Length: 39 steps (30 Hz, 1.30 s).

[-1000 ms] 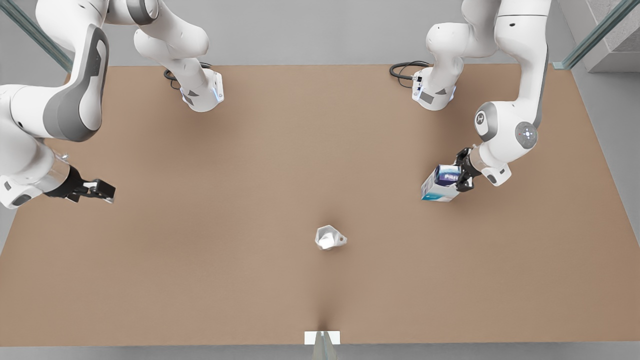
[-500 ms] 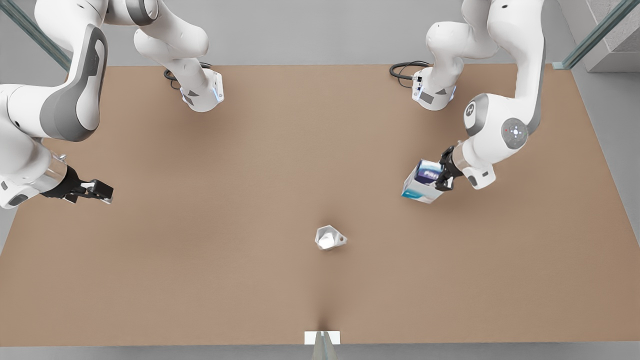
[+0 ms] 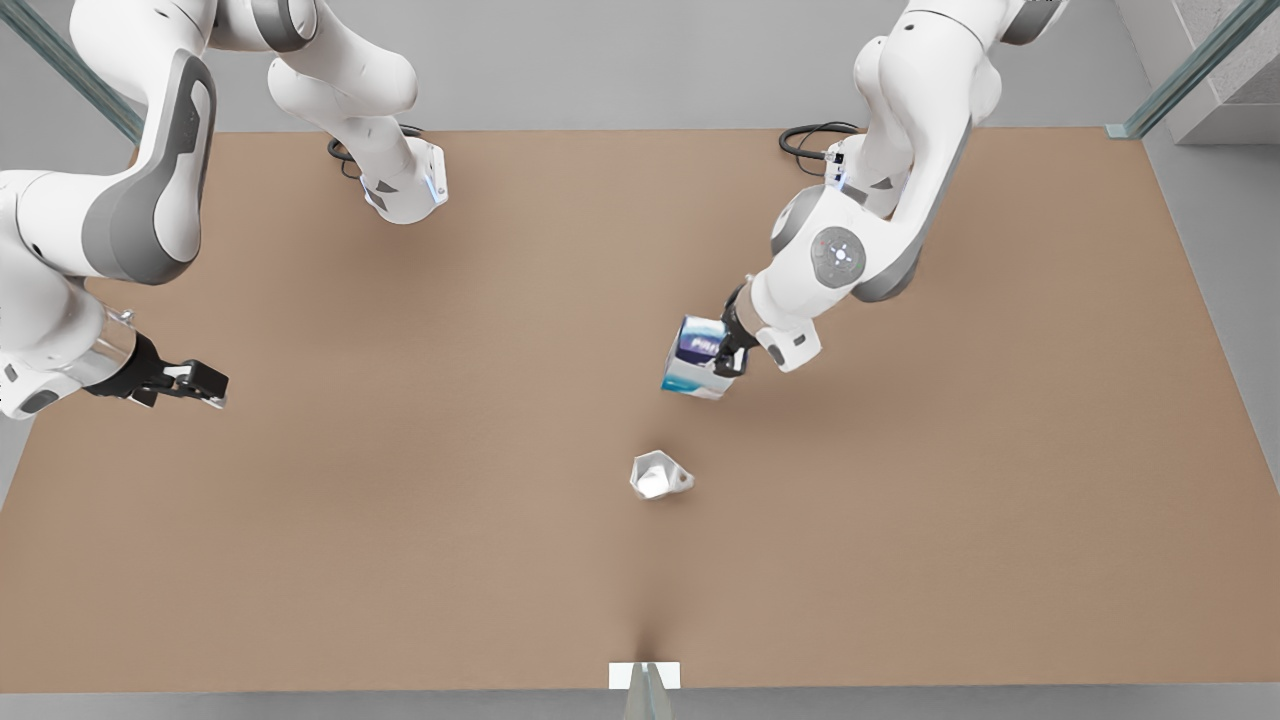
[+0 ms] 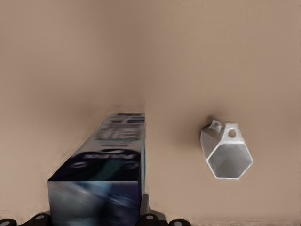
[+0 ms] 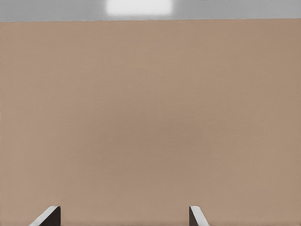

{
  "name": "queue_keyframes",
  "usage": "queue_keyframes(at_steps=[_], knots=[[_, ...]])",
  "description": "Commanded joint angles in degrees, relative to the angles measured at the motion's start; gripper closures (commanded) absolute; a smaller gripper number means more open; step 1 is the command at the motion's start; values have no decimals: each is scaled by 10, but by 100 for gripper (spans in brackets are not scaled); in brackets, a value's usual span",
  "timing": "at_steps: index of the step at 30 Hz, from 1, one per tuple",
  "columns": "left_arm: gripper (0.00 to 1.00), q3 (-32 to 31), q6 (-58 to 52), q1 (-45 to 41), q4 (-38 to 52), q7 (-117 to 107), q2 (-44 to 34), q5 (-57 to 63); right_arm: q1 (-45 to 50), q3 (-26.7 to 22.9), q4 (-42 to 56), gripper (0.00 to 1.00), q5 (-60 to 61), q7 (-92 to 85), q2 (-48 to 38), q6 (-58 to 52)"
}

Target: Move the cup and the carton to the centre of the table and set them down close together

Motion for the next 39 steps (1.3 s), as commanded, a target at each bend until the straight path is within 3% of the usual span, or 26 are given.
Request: queue_keyframes(at_steps=[1,4,16,18,24,28,29,32,34,36,39], knots=[[32,0,2,-2,8,-8,7,-1,0,0,0,0,0,0,0,0],[32,-7,21,-9,51,-21,51,2,-1,0,0,0,0,0,0,-1],[32,-8,93,-31,63,-30,123,15,-1,-1,1,0,0,-1,2,4],[0,-8,93,-31,63,-30,123,15,0,0,1,0,0,-1,1,4],[0,-7,87,-31,64,-27,122,15,-1,-1,1,0,0,-1,1,4],[0,17,-163,-31,199,-26,87,61,-3,-1,1,0,1,0,2,4],[0,22,-169,-28,207,6,82,100,-2,0,1,0,1,0,2,4],[0,22,-194,128,205,633,65,184,-1,-1,1,0,1,0,2,4],[0,22,-194,175,223,899,58,249,-2,0,1,0,1,-1,2,4],[0,47,-194,189,262,1029,71,248,-3,0,1,0,1,-3,2,4],[0,58,-224,201,300,1053,69,247,-3,-1,1,0,1,-4,2,4]])
